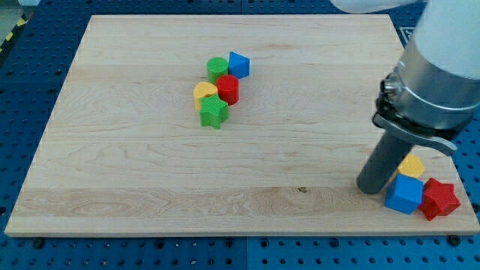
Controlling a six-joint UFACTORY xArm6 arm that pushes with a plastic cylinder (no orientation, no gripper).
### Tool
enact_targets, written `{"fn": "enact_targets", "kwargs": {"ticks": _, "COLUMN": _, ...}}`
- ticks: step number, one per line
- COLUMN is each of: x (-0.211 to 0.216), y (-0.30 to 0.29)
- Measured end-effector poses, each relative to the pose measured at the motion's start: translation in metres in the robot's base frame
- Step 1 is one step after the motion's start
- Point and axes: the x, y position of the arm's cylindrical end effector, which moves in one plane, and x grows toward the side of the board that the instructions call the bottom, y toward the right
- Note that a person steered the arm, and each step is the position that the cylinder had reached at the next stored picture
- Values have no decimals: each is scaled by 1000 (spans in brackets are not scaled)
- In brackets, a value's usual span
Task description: Push the blue triangle towards the bottom center
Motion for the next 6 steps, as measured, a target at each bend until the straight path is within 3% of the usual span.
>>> {"fn": "enact_targets", "kwargs": {"ticks": 3, "x": -64, "y": -62}}
{"fn": "enact_targets", "kwargs": {"ticks": 6, "x": -150, "y": -78}}
